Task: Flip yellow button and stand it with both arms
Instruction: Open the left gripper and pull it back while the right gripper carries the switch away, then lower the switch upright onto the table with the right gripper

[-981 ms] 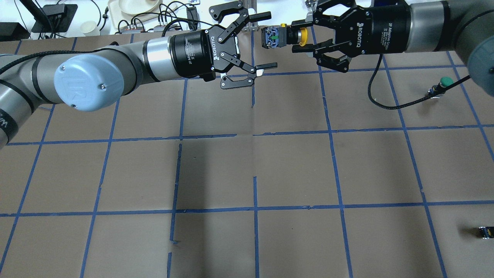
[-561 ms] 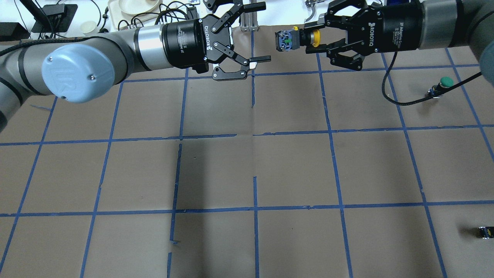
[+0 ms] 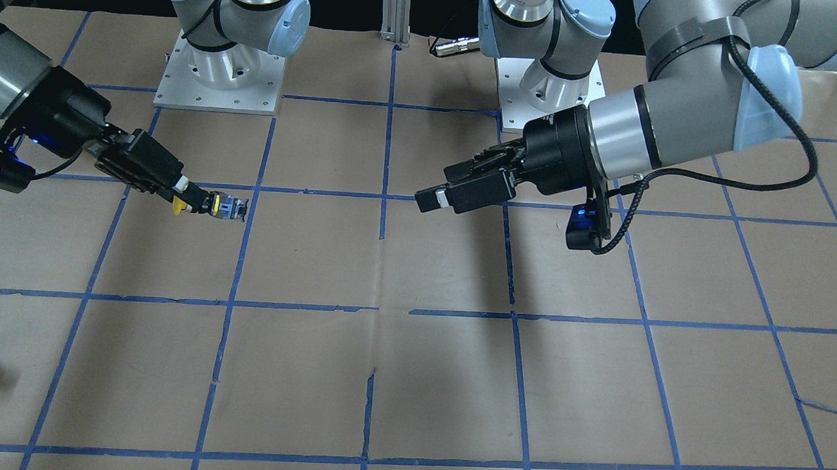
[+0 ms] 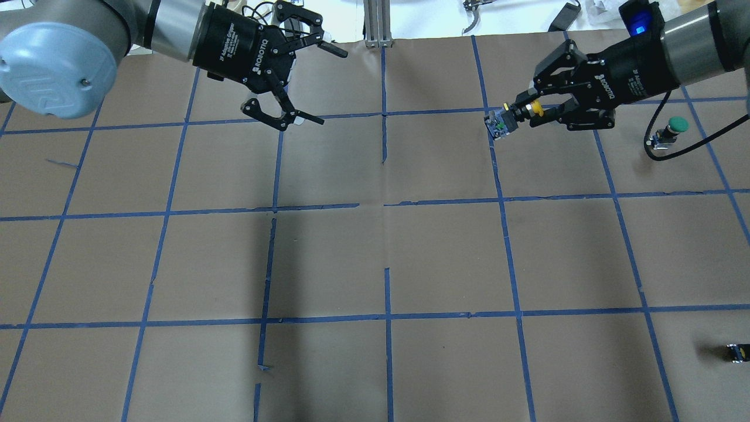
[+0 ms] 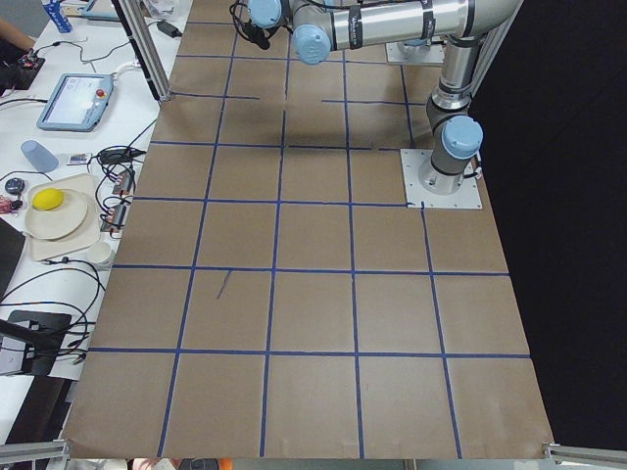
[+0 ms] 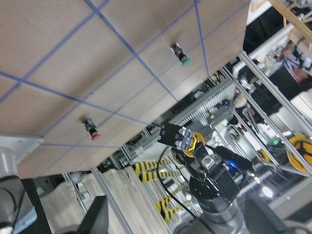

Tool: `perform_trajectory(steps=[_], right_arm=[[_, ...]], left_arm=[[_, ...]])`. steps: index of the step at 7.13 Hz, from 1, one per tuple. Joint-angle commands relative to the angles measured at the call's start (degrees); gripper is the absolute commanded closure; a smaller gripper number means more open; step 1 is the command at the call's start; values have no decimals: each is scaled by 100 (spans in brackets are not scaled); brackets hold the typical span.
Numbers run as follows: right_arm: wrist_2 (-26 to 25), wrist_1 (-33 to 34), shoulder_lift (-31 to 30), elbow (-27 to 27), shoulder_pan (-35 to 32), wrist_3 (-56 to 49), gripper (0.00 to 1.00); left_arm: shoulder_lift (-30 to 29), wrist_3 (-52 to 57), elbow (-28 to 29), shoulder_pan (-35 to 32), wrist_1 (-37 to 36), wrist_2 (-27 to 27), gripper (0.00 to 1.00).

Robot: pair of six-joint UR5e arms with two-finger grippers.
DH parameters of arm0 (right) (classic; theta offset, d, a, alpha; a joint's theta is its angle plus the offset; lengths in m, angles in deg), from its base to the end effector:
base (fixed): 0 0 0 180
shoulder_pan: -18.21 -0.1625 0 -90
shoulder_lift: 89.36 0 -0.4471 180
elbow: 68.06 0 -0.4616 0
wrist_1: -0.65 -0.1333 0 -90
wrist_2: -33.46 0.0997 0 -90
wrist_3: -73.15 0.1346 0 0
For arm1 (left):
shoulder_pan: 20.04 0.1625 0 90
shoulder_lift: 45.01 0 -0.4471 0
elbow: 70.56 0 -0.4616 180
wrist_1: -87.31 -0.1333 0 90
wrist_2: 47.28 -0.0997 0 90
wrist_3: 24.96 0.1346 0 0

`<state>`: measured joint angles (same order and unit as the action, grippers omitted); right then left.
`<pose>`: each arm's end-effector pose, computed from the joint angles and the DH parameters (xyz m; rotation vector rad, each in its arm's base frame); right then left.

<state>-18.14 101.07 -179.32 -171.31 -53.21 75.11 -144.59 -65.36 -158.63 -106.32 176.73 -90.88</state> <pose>0.0323 -0.5846 0.3931 0.4617 2.4273 -0.0631 -0.1901 -0.6331 0.4375 0.9483 -2.1731 -0.4586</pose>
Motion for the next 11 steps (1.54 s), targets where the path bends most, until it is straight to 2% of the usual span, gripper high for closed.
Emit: perform_trajectory(steps=[1, 2, 3, 4, 5, 7, 9, 10, 11], right_arm=[[-1636, 852, 56, -587, -12, -519, 71], [-2235, 1343, 57, -834, 58, -573, 71], [-3032, 1592, 57, -1019, 163, -678, 73], [-3362, 1812, 57, -1117, 321, -862, 76], [-3618, 1892, 48, -1188, 679, -1543, 79], [-3621, 2819, 48, -1616, 1732, -3832, 80], [-3333, 4538, 161, -2353, 2455, -5585, 80], [-3017, 5357, 388, -2670, 2797, -6288, 80], [-2718, 5469, 591, -2717, 3027, -6478, 80]], left_arm=[[-71, 1017, 351, 24, -119, -2650, 3], [-71, 2183, 352, 15, -100, -4019, 3], [42, 3291, 361, -11, -74, -4990, 0], [165, 3319, 361, -29, 109, -5130, 0], [175, 3302, 248, -46, 146, -5140, 0], [131, 3293, 255, -12, 85, -5106, 0], [289, 3372, 63, -11, 76, -5123, 0], [132, 3224, 36, -81, 32, -5053, 0], [244, 2831, 18, -177, 23, -5035, 0]])
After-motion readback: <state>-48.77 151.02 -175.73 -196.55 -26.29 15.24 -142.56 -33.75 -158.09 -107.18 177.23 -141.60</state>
